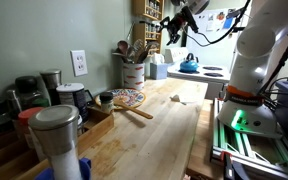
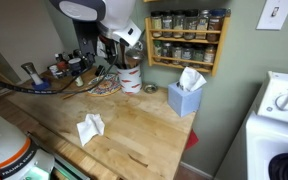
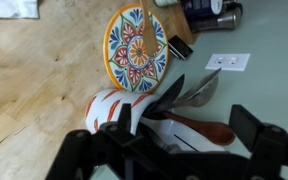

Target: Remove the silver and wooden ladle from the white container and put it on the counter

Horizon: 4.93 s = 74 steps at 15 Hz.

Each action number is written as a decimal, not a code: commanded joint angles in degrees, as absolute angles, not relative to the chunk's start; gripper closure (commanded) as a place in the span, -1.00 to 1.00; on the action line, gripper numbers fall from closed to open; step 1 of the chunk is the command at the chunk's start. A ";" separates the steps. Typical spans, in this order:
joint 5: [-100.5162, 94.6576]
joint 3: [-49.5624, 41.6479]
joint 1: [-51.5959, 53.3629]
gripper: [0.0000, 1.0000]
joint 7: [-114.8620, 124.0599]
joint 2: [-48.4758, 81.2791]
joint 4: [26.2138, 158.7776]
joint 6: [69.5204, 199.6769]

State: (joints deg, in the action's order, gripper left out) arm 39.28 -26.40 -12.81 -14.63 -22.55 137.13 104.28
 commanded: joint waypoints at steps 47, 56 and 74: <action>94.27 -25.71 -24.18 -1.00 -44.17 -0.69 137.24 83.43; 93.93 -25.04 -23.98 0.60 -46.72 -1.09 137.15 83.83; 93.40 -24.56 -24.24 0.96 -47.68 -10.57 137.47 77.86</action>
State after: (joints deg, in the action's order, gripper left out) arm 93.01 -24.70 -23.70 -48.53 -7.79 136.37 79.86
